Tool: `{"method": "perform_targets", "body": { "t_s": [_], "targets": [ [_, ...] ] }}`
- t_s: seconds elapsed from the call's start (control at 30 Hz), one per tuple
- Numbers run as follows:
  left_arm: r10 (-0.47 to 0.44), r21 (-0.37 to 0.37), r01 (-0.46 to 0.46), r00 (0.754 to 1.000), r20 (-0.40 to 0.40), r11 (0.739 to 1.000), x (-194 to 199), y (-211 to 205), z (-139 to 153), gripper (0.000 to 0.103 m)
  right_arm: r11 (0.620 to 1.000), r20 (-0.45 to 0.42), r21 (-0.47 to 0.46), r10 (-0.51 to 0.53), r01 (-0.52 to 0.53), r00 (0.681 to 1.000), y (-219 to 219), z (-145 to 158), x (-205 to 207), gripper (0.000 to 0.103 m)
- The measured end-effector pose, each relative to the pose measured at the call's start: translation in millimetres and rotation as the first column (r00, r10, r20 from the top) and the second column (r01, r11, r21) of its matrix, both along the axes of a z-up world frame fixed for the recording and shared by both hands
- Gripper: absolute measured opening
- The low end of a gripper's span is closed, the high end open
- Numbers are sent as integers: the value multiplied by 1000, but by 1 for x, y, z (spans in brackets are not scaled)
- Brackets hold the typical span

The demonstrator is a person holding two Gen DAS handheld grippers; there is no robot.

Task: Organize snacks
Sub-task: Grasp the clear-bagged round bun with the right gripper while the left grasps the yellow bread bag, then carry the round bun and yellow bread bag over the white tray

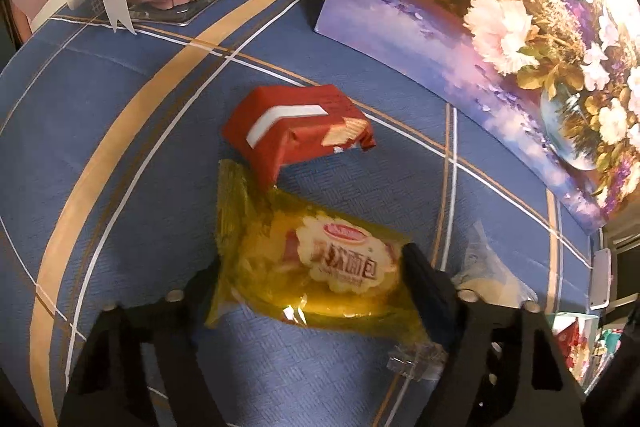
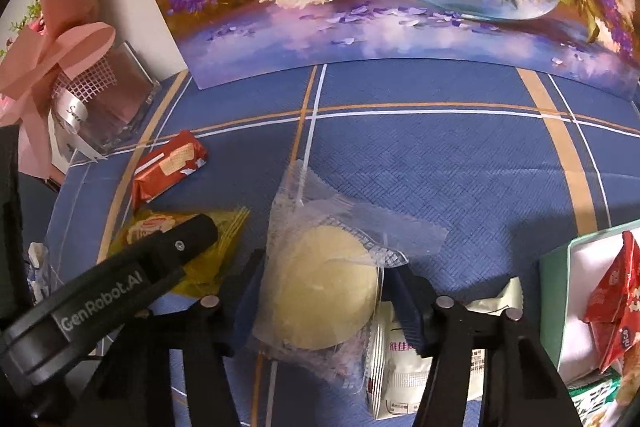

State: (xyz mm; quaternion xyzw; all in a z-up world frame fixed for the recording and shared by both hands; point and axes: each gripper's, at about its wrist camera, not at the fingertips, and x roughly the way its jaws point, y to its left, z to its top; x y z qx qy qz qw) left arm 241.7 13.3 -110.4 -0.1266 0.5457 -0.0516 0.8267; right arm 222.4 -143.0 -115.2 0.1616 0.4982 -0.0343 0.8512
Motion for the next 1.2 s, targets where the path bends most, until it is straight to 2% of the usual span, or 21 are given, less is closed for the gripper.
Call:
{"method": "perform_targets", "body": {
  "t_s": [0.37, 0.57, 0.9, 1.2],
  "targets": [
    [28, -77, -32, 998, -51, 997, -10, 10, 5, 76, 1000, -17, 13, -7, 7, 1000, -3, 9, -12, 51],
    [58, -122, -63, 997, -52, 991, -29, 15, 27, 76, 999, -14, 27, -26, 27, 1000, -4, 27, -27, 51],
    [44, -102, -43, 999, 6, 994, -61, 17, 66, 76, 999, 13, 0, -35, 35, 999, -3, 70, -62, 51],
    [4, -94, 1, 999, 48, 996, -93, 5, 86, 76, 997, 13, 26, -79, 79, 997, -13, 87, -100, 51]
  ]
}}
